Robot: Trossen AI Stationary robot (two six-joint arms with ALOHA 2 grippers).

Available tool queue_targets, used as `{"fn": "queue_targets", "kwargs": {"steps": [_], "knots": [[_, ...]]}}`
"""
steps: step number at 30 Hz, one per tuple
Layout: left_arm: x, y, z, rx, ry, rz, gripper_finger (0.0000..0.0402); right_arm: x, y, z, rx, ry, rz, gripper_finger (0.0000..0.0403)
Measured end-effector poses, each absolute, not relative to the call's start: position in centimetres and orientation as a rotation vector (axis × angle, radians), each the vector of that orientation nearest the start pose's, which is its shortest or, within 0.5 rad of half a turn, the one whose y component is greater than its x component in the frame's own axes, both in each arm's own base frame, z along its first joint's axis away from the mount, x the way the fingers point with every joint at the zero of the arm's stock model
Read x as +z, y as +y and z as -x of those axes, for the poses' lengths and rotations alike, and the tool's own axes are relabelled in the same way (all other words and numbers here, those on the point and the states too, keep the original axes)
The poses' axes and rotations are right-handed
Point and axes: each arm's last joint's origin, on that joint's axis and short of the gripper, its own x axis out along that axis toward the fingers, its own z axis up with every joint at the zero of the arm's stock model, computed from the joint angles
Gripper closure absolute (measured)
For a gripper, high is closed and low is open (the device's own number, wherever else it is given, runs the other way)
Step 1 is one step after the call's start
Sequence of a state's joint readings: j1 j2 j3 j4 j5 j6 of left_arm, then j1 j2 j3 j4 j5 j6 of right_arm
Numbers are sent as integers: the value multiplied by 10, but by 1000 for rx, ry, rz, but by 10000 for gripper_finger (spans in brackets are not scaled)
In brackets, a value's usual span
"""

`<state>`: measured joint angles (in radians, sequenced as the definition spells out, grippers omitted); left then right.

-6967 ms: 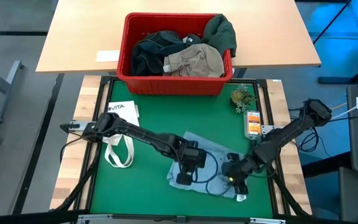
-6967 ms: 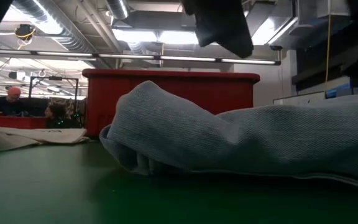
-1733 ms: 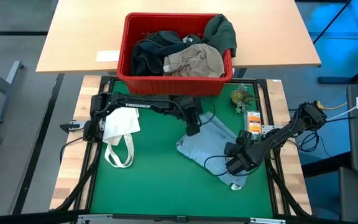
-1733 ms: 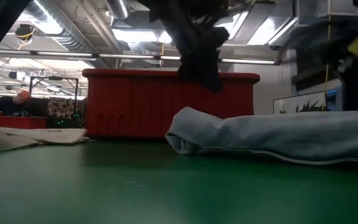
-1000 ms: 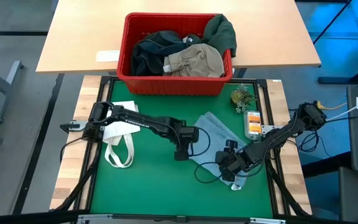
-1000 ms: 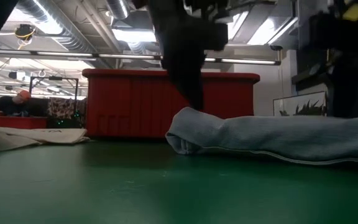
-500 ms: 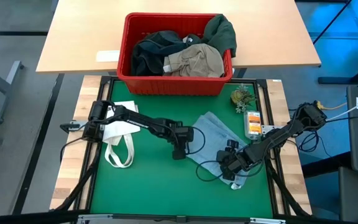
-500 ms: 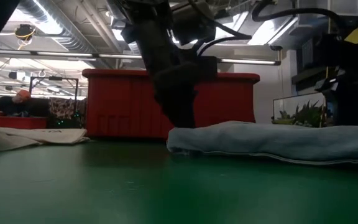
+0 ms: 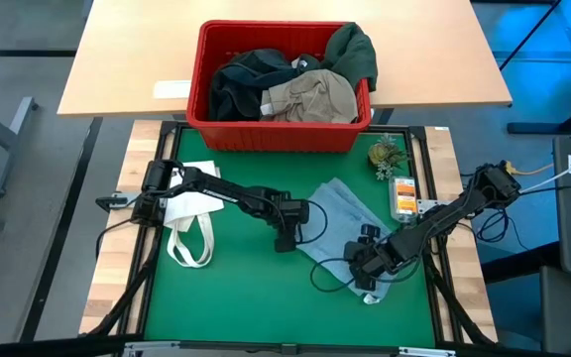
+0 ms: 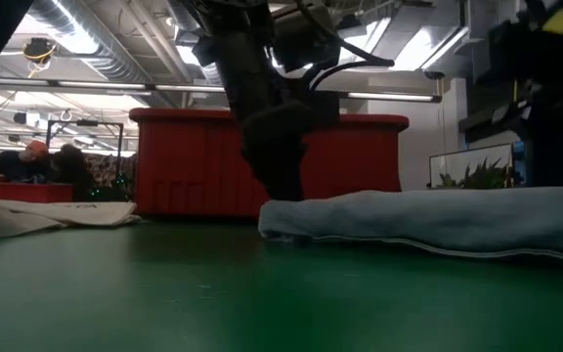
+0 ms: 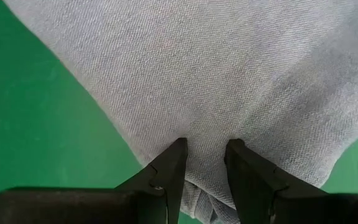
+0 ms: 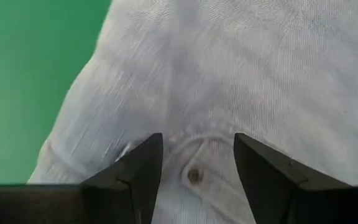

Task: Fold Laundry from Bin
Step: Fold the light blue jeans

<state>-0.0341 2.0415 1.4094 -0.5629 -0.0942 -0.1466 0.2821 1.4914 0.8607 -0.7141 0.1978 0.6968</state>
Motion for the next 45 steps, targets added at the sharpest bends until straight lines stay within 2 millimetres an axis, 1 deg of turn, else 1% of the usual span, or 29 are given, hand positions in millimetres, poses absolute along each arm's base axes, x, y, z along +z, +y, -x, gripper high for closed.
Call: {"fn": "queue_targets", "kwargs": {"steps": [4,10,16,20,24,29,34,37,39,45], "knots": [[166,-11,-412,137,1188,40,292,191,67,-251,-359,1250,-253,203],[190,-11,-419,118,1176,6,292,203,70,-256,-322,1241,-251,203],[195,-15,-422,101,1158,6,292,205,90,-255,-236,1215,-233,203],[192,-19,-420,94,1165,6,292,206,103,-250,-224,1189,-172,203],[187,-26,-419,80,1167,-3,292,204,113,-248,-253,1157,-130,203],[174,-35,-415,59,1151,-12,292,188,123,-251,-256,1191,-90,203],[162,-36,-410,56,1142,-12,292,165,126,-257,-281,1254,-50,203],[158,-36,-408,57,1146,-13,292,157,127,-260,-295,1272,-32,203],[156,-35,-407,58,1141,-12,292,154,128,-261,-301,1279,-24,203],[153,-31,-406,64,1134,-1,292,153,128,-260,-291,1293,-33,203]]}}
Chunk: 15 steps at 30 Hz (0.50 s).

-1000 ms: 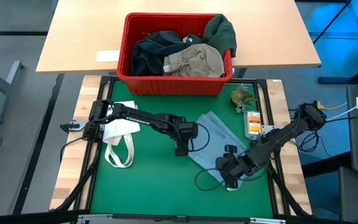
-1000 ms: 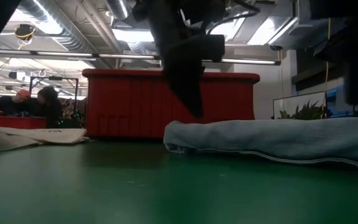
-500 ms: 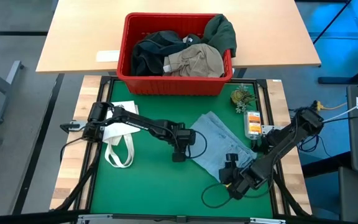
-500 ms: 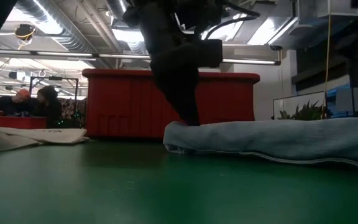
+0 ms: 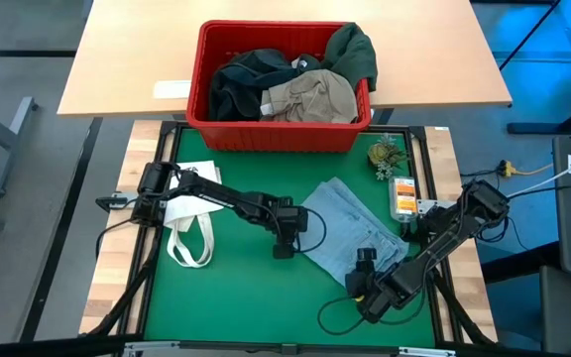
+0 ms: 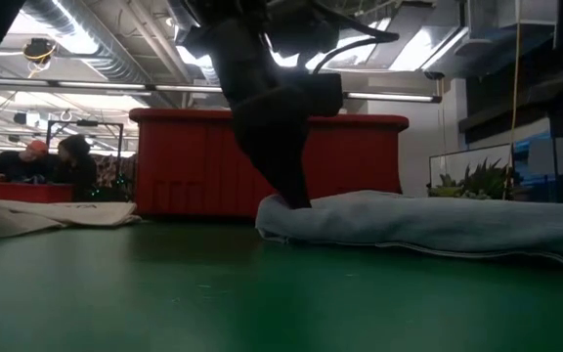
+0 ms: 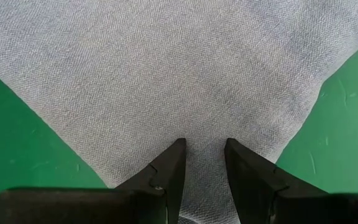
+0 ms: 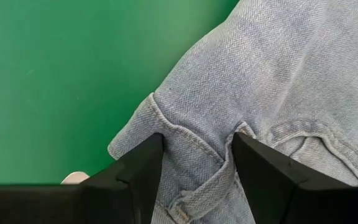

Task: Fold Laundry from Bin
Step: Fold the light blue jeans

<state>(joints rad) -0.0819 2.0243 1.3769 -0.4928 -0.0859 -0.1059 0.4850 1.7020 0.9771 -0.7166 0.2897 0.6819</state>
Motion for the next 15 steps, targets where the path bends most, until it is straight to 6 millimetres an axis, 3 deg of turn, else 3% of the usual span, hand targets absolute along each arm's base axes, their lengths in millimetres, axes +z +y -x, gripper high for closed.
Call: {"fn": "queue_targets", "kwargs": {"steps": [8,15], "knots": [[155,-30,-408,65,1137,0,292,159,128,-261,-273,1282,-49,203],[183,-33,-417,68,1117,-13,292,189,132,-267,-248,1267,-75,203]]}}
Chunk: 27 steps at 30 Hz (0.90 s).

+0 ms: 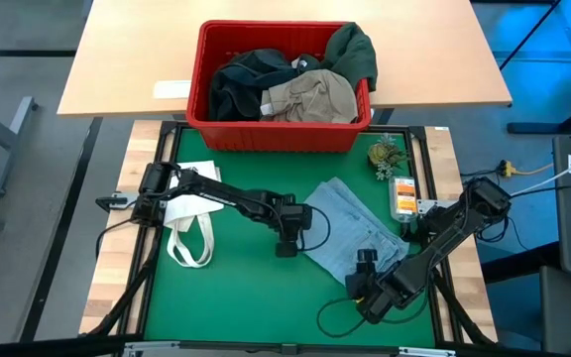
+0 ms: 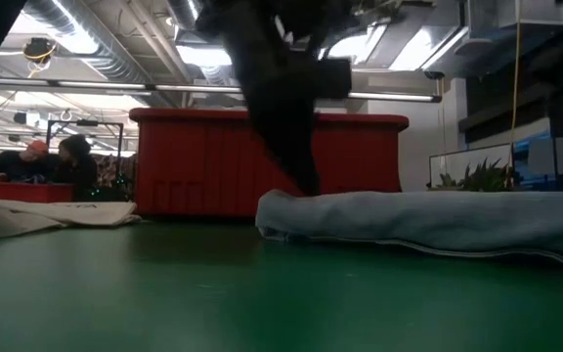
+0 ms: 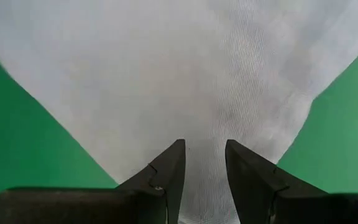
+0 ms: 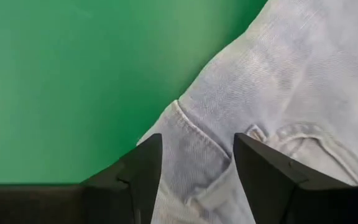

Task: Fold Laundry from Bin
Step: Fold the light blue jeans

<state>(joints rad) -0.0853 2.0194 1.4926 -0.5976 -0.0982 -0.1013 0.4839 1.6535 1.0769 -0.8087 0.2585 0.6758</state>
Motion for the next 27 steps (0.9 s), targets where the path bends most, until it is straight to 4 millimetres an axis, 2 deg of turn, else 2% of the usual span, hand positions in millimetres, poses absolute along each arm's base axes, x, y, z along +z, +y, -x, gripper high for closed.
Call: {"fn": "queue_targets", "kwargs": {"steps": [9,16,21,27], "knots": [[245,-34,-419,66,1185,-20,292,230,135,-276,-282,1233,-27,203],[285,-35,-405,65,1251,-29,292,244,127,-280,-295,1228,105,203],[320,-38,-375,82,1257,-1,292,244,101,-290,-313,1257,129,203],[367,-50,-336,149,1135,-1,292,244,50,-310,-405,1215,75,203]]}}
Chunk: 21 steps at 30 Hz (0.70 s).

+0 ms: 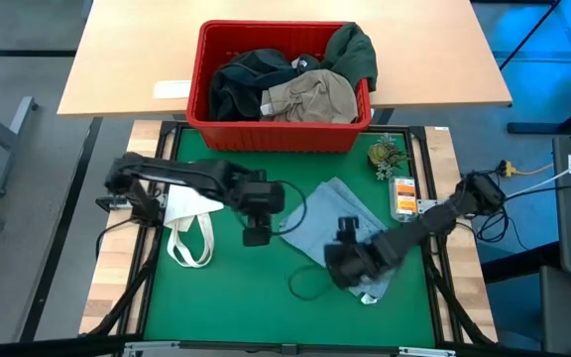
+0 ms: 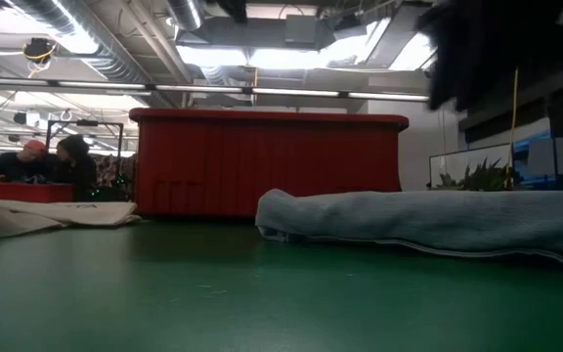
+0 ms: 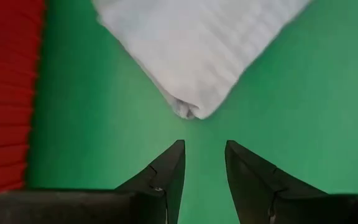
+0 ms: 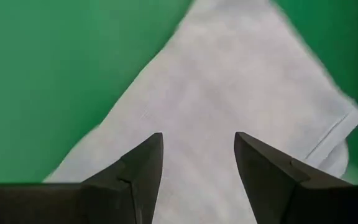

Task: Fold Laundry from Bin
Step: Fold the light blue jeans

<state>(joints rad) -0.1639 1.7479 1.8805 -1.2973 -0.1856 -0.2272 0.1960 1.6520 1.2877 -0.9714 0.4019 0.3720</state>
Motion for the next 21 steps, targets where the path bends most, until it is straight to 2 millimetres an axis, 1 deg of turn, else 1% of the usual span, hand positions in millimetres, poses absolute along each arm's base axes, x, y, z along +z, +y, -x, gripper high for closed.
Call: {"fn": "queue_targets", "kwargs": {"steps": [2,5,10,12,14,17,21], "knots": [[378,-55,-326,180,1085,-23,292,240,30,-316,-446,1180,32,203],[389,-64,-315,203,1035,-49,292,229,2,-322,-509,1145,-17,203],[392,-77,-308,181,1020,-85,292,205,-40,-320,-621,1146,-90,203],[392,-80,-307,172,1021,-92,292,197,-54,-319,-654,1119,-129,203],[392,-82,-307,168,1023,-95,292,188,-67,-316,-669,1103,-173,203],[391,-81,-307,169,1024,-96,292,177,-82,-314,-650,1020,-258,203],[392,-81,-307,172,1022,-96,291,164,-91,-316,-558,911,-393,203]]}}
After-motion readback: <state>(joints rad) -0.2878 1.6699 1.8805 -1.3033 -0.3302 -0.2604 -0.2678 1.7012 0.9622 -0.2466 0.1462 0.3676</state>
